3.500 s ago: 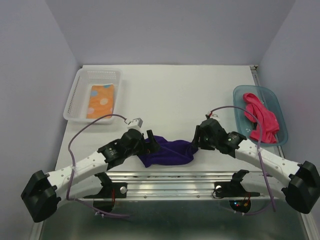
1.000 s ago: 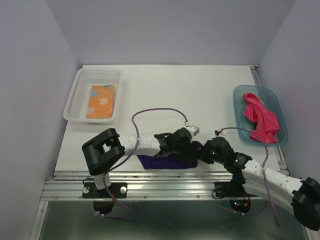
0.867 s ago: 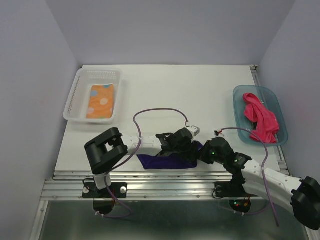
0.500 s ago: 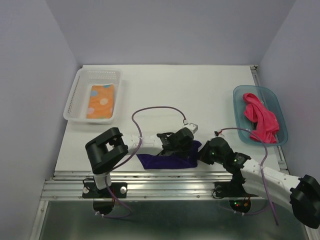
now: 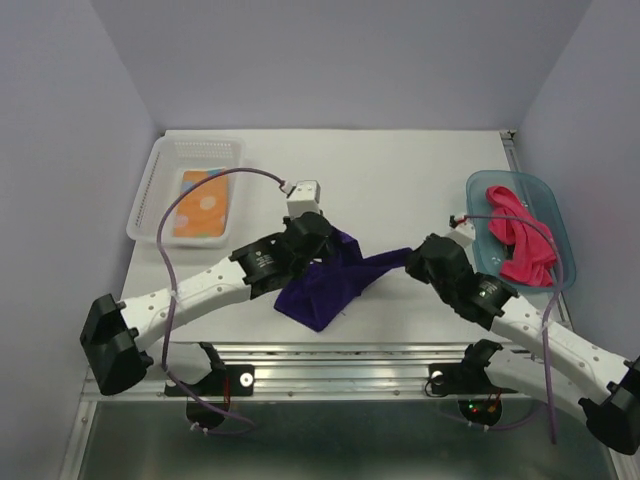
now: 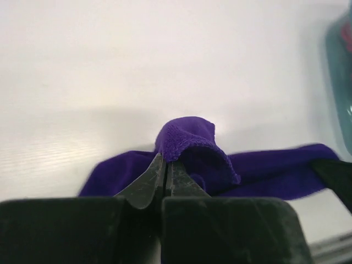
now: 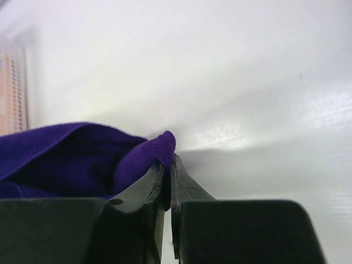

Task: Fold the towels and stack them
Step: Flatten out the crumpled towel

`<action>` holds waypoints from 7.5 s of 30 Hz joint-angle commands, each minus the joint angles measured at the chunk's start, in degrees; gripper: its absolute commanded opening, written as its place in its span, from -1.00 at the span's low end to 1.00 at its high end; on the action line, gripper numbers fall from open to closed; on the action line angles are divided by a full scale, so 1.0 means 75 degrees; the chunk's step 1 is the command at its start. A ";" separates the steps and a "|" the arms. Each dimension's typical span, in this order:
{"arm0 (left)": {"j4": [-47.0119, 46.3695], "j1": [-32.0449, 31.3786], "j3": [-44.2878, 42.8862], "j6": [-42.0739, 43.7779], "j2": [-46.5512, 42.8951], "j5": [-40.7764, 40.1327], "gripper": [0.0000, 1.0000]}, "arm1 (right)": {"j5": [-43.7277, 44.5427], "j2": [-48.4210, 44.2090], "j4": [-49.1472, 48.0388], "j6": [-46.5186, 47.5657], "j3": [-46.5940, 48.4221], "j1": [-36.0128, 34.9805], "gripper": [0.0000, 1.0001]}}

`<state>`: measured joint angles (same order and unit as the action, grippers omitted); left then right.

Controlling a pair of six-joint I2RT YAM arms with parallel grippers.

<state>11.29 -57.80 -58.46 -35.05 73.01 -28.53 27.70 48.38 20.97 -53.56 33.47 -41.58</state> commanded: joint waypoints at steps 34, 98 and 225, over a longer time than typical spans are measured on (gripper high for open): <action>0.1565 0.1833 -0.1088 -0.0073 -0.3034 -0.2784 -1.00 | 0.4191 -0.1248 0.1809 0.3134 0.4080 0.0060 -0.99; -0.0404 0.2797 -0.0165 -0.0459 0.1960 0.1402 0.97 | -0.1363 0.5417 -0.0054 0.3146 0.3459 0.2884 1.00; -0.1013 0.3148 -0.2261 0.1227 0.5430 0.1672 -1.00 | -0.0730 0.7198 -0.0254 0.3789 0.5306 0.1736 0.87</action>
<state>3.92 -34.30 -75.79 -27.22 115.44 -15.29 19.03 98.06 17.89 -29.58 64.93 -28.84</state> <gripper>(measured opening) 0.033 0.949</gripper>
